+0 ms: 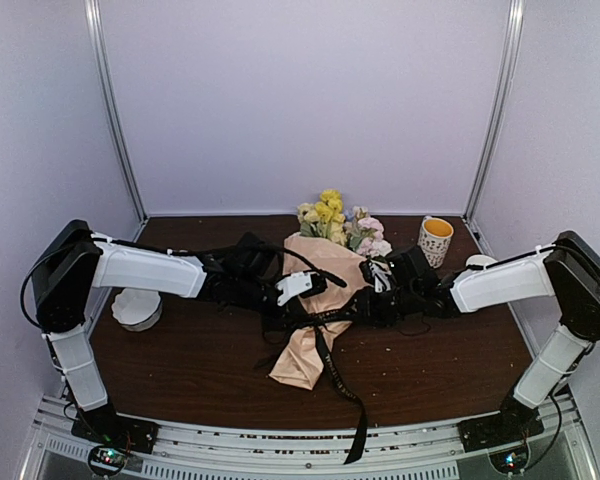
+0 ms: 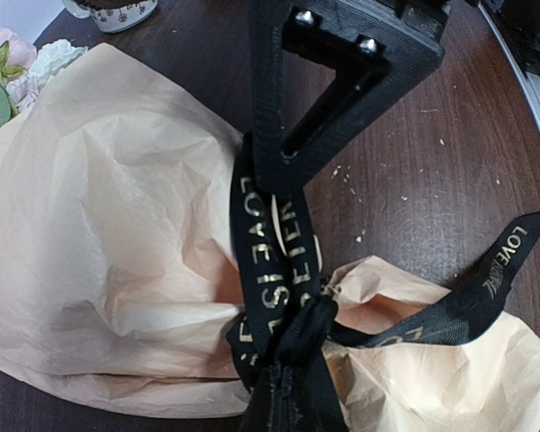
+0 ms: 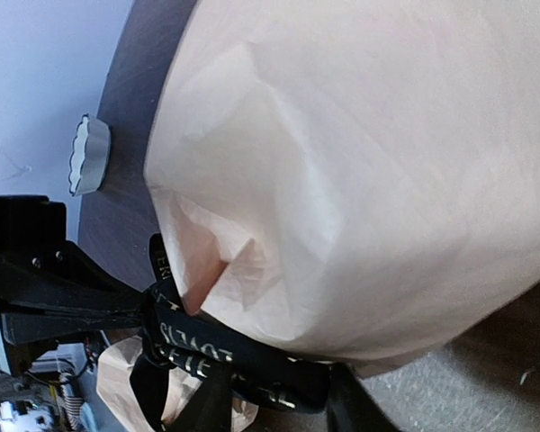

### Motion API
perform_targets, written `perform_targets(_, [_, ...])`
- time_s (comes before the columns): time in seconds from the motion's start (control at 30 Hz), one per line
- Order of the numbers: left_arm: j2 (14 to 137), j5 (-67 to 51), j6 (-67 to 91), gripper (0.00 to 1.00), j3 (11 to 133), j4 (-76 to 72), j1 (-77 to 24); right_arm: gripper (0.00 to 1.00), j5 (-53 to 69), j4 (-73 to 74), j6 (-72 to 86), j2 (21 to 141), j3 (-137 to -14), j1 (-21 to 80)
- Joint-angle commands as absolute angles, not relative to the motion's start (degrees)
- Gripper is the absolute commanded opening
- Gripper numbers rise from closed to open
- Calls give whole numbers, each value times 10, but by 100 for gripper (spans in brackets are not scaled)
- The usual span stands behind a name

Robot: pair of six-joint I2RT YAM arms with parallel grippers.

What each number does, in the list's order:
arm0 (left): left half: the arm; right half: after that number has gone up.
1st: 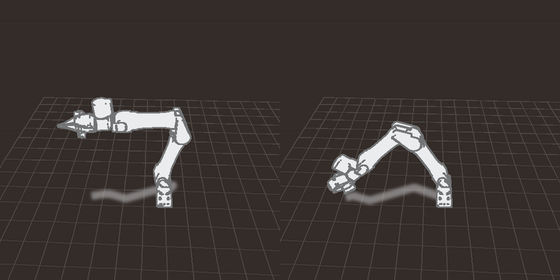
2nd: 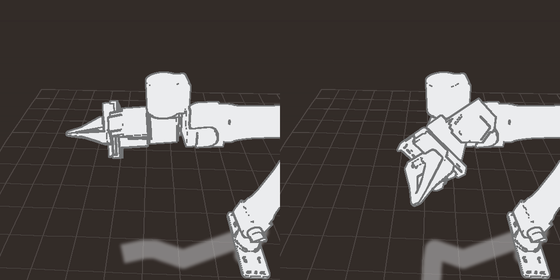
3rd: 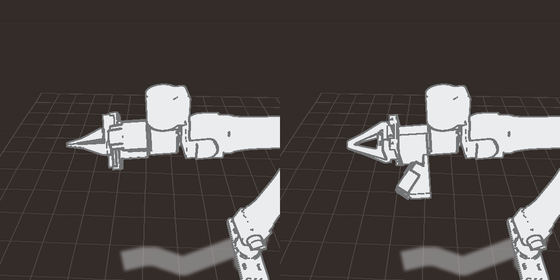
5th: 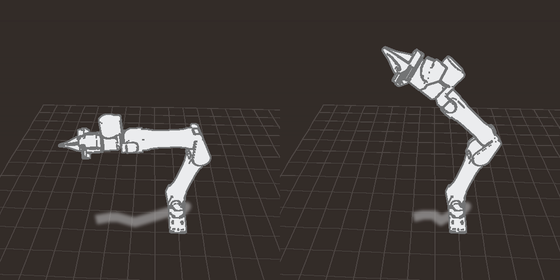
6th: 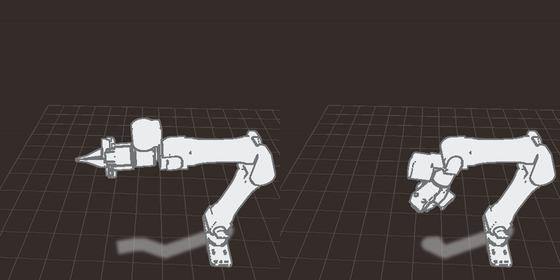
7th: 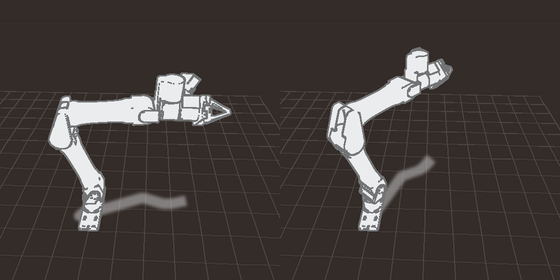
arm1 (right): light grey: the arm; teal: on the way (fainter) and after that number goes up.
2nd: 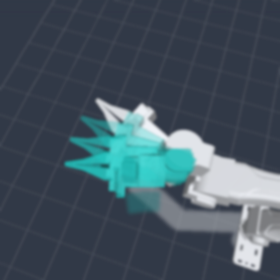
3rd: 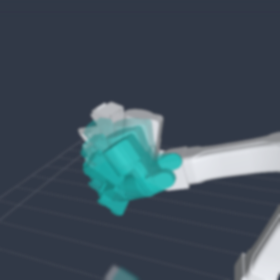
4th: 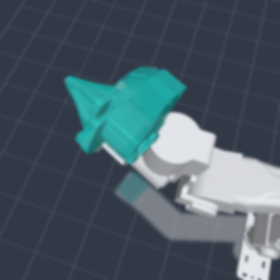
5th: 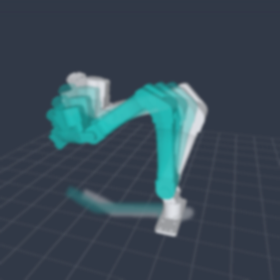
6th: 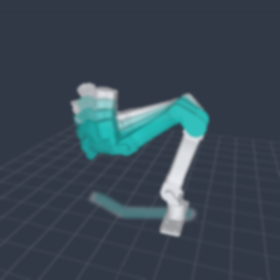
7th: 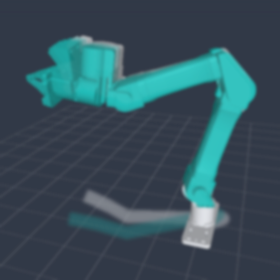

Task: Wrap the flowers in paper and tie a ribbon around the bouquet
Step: Tie the half-tied ribbon around the folded bouquet.

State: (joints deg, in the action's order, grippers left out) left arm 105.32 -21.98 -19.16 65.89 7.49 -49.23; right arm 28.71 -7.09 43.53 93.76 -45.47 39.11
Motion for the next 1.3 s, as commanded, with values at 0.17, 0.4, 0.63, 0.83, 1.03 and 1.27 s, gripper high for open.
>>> perform_targets(0.17, [1054, -240, -192, 11, 695, 115, -492, 1, 292, -96, 445, 944, -464, 389])
perform_targets(0.4, [970, -181, -144, 98, 678, 161, -491, 0, 284, -66, 426, 941, -470, 389])
perform_targets(0.63, [913, -43, -199, 80, 617, 286, -486, 0, 282, -52, 414, 943, -479, 389])
perform_targets(0.83, [955, 14, -227, 89, 596, 264, -485, 0, 285, -47, 409, 945, -486, 390])
perform_targets(1.03, [992, 87, -187, 85, 576, 96, -483, 0, 280, -35, 401, 938, -492, 392])
perform_targets(1.27, [1025, 41, -178, 73, 560, 25, -483, 0, 274, -17, 390, 930, -494, 392])
